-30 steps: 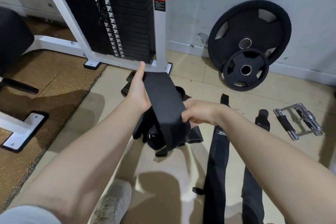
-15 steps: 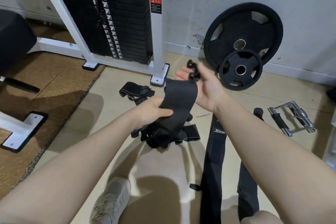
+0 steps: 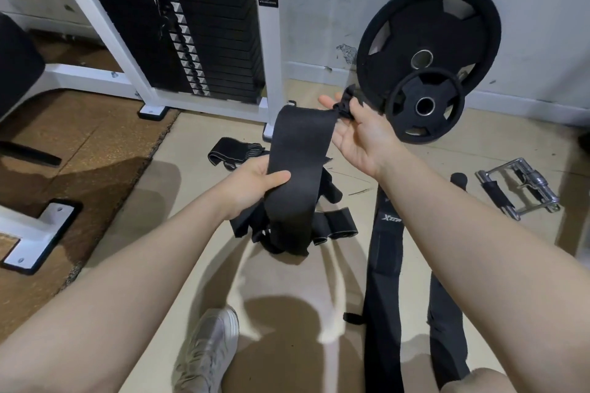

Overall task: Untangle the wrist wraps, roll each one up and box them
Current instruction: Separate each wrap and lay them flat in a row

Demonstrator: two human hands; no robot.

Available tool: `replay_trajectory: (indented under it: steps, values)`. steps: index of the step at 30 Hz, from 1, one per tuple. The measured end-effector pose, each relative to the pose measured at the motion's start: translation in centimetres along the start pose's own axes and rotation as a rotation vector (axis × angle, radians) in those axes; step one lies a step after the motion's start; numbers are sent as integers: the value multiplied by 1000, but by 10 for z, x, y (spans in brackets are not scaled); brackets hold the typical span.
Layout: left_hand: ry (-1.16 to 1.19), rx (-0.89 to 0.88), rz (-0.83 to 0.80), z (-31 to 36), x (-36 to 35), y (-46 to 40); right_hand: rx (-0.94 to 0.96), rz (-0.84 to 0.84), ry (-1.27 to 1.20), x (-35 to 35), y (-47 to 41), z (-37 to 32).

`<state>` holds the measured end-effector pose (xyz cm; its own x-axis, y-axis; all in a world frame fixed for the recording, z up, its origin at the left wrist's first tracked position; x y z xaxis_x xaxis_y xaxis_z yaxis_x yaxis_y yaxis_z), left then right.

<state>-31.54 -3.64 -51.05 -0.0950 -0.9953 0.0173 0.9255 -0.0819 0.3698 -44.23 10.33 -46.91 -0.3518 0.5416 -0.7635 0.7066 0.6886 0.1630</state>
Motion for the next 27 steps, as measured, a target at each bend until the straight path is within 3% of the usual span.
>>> replay_trajectory:
  steps: [6,9,11,14,19,22,24,27]
  values:
    - [-84,116,-10,-31,27,-14,2,52,-54,25,-2,-6]
    - [-105,202,116,-56,58,-17,108,195,-99,41,-7,-22]
    - [-73,235,152,-68,73,-20,111,312,26,50,-15,-28]
    - [27,221,94,-72,80,-38,-34,348,350,55,-30,-11]
    - [200,149,21,-64,76,-86,-461,163,789,73,-51,66]
    - [326,75,-2,-61,78,-114,-635,-1,897,94,-55,113]
    - [464,4,1,-59,79,-130,-600,-38,858,104,-54,131]
    - [608,-38,24,-72,80,-156,-381,184,881,117,-54,137]
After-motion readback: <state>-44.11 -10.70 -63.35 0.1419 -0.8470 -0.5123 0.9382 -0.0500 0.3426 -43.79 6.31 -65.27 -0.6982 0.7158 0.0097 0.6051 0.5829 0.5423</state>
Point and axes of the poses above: each hand's wrist, its own y-axis away from the middle knuckle, its own x-axis out of the back of the hand, z = x × y, the point moved 1 cm from there along -y, towards the middle knuckle, and after that the axes turned 13 degrees about -z, right-handed, at the moved point
